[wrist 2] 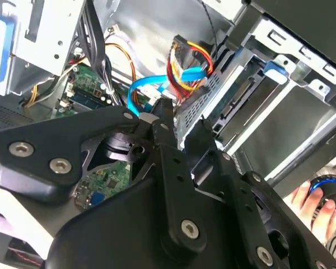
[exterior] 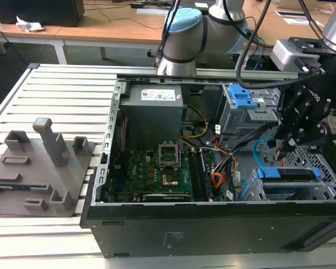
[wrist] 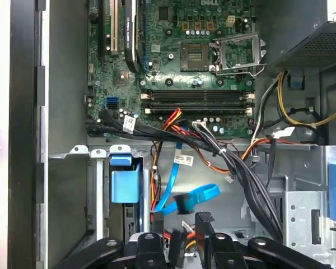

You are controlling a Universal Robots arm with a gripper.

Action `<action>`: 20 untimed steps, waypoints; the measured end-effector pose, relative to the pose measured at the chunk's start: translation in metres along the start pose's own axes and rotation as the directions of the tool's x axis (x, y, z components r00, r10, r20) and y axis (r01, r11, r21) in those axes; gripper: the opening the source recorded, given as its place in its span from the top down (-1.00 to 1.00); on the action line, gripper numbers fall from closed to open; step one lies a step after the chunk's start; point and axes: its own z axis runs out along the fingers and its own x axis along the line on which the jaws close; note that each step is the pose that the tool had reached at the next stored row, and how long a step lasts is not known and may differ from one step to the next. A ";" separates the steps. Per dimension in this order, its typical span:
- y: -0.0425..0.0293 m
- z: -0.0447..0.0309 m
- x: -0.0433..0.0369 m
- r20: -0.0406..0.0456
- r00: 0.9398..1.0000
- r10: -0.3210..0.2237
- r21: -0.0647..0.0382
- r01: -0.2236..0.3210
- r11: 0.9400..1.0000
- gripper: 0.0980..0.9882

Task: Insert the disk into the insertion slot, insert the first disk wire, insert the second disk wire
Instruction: 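Insert the first disk wire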

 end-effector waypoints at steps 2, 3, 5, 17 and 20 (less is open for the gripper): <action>-0.0060 -0.0003 -0.0001 0.000 1.000 0.003 -0.002 -0.003 1.000 0.41; -0.0088 -0.0002 -0.0002 0.000 1.000 0.005 -0.003 -0.005 1.000 0.41; -0.0130 0.0006 -0.0003 0.000 1.000 0.009 -0.004 -0.009 1.000 0.41; -0.0158 0.0049 0.0014 -0.010 1.000 0.016 -0.005 -0.016 1.000 0.82; -0.0158 0.0049 0.0014 -0.010 1.000 0.016 -0.005 -0.016 1.000 0.83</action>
